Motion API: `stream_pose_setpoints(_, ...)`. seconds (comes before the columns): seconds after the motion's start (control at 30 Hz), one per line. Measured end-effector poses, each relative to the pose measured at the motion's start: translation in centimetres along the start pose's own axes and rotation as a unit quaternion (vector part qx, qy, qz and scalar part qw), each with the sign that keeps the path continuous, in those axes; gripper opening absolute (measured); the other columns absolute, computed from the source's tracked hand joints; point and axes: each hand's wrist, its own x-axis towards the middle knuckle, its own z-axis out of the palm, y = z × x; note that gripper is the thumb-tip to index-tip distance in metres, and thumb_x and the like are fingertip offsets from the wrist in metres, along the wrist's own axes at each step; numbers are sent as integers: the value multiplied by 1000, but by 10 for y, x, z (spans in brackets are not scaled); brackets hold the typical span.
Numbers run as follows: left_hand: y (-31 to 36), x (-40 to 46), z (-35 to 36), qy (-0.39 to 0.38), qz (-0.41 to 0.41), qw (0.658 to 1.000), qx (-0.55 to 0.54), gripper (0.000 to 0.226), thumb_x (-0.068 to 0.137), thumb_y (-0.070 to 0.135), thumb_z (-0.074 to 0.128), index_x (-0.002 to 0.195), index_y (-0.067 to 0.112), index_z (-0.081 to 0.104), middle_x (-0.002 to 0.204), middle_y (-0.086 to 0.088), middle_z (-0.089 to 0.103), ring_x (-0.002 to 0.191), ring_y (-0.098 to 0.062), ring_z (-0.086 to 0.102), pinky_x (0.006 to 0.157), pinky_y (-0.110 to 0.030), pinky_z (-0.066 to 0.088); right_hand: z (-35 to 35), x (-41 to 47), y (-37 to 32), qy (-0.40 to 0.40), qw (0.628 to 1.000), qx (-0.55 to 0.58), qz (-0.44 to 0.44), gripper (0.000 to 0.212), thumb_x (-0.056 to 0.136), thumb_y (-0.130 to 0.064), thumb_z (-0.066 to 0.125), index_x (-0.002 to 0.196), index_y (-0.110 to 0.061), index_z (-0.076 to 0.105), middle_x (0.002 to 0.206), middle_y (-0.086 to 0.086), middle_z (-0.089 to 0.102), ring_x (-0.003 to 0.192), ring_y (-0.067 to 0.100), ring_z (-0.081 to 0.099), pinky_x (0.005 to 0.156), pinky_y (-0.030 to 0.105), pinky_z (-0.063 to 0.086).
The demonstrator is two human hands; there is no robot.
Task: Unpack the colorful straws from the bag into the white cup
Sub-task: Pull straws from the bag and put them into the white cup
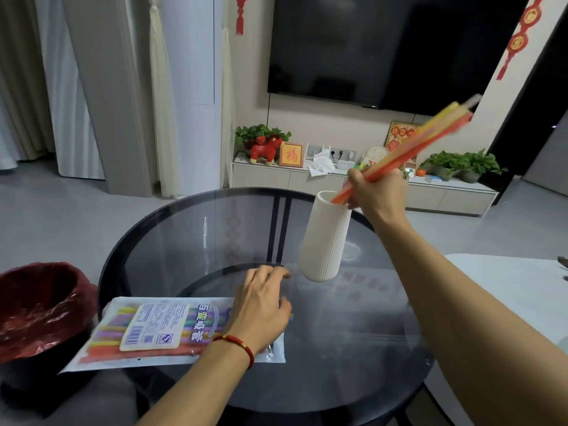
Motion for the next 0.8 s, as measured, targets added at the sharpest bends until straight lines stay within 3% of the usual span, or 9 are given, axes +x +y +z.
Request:
stream_pose_setpoints(0.1,0,1,-1,-3,-4,1000,1,41,88,16,55,128,24,53,129,4,51,121,-17,41,104,-38,38,7,9,-7,-47,996,-74,1,21,96,-21,73,90,-1,71,73,14,75,41,13,69,40,22,55)
stream_pose_setpoints(0.17,-1,1,-2,-4,-6,1000,-3,42,88,15,55,128,24,53,128,4,52,121,-17,41,104,-36,38,9,13,-13,-74,992,-104,13,30,94,-27,76,94,2,73,71,11,72,42,15,65,35,18,48)
stream_pose_setpoints(0.3,0,1,-3,-9,-10,1000,-7,45,87,14,55,131,24,51,130,3,51,122,-18,41,105,-36,38,9,16,-23,-98,987,-122,23,47,89,-49,78,88,-2,71,71,10,70,49,18,64,43,27,51)
stream_pose_setpoints(0.4,0,1,-6,2,-6,1000,-21,52,86,12,54,136,22,47,131,1,52,122,-19,42,105,-35,37,8,16,-27,-80,990,-119,11,60,87,-53,78,93,6,73,79,16,75,60,29,71,57,43,63)
stream_pose_setpoints(0.47,0,-1,-7,6,-5,1000,-24,53,87,13,54,138,22,45,131,0,52,122,-19,42,105,-35,37,6,16,-28,-46,992,-117,-4,57,87,-52,78,100,3,77,89,14,77,76,33,75,70,52,65)
stream_pose_setpoints(0.6,-1,-1,-8,0,-11,1000,-21,52,90,16,55,139,23,43,133,1,52,124,-19,41,106,-34,37,4,15,-28,-3,997,-73,-34,39,93,-40,74,108,-4,76,101,11,77,88,30,75,81,51,65)
stream_pose_setpoints(0.7,-1,-2,-8,-4,-12,1000,-17,51,90,16,55,139,22,43,133,0,52,124,-19,41,106,-34,36,7,12,-22,-16,989,-121,-90,22,98,-20,68,103,-2,78,89,0,66,84,23,69,84,47,63)
stream_pose_setpoints(0.8,-2,-2,-8,-12,-7,1000,-7,51,89,17,56,138,21,44,133,-1,52,124,-20,42,105,-34,36,8,9,-16,19,975,-164,-148,22,101,-20,63,100,-3,77,89,1,60,89,21,57,82,34,48)
